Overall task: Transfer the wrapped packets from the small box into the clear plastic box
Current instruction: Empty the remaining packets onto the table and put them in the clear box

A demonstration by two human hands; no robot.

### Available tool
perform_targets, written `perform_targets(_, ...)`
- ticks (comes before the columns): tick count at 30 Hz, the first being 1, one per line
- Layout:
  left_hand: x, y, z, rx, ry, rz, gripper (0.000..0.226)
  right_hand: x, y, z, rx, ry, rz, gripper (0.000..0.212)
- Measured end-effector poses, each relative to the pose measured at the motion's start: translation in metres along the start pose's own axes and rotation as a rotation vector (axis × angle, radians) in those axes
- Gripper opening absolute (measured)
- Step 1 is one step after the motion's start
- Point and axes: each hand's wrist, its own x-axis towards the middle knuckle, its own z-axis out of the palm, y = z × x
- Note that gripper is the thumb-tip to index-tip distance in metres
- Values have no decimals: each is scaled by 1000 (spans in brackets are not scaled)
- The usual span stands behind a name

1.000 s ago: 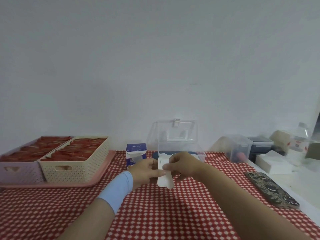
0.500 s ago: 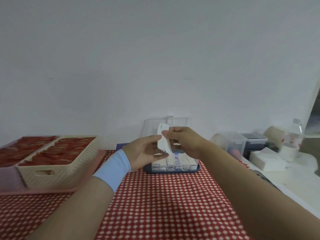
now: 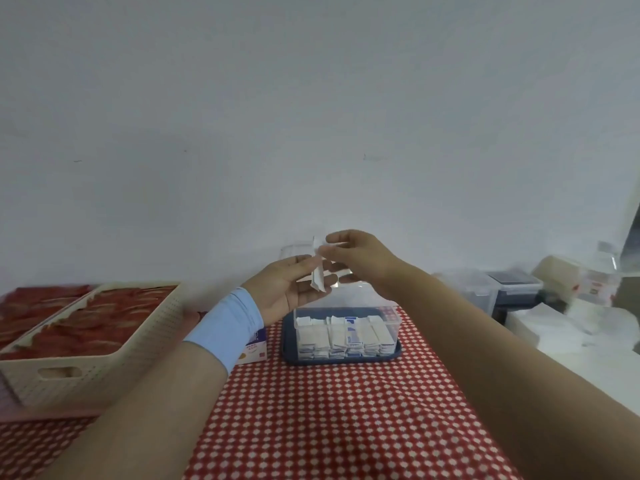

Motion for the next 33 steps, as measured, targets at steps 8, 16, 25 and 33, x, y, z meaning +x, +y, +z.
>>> perform_targets(8,19,1,-13,-5,-26,-46,36,14,8,5,-440,-154,-223,36)
perform_targets(16,22,-5,-8,-120,-30,-67,43,22,17,5,-484,-118,-249,33)
perform_targets(25,27,-5,-16,-97,-61,-101,37,35,14,-6,-214,-77,-167,41)
perform_targets(33,27,-9,-21,-90,-55,-116,50,38,14,-1,-262,-27,-146,34)
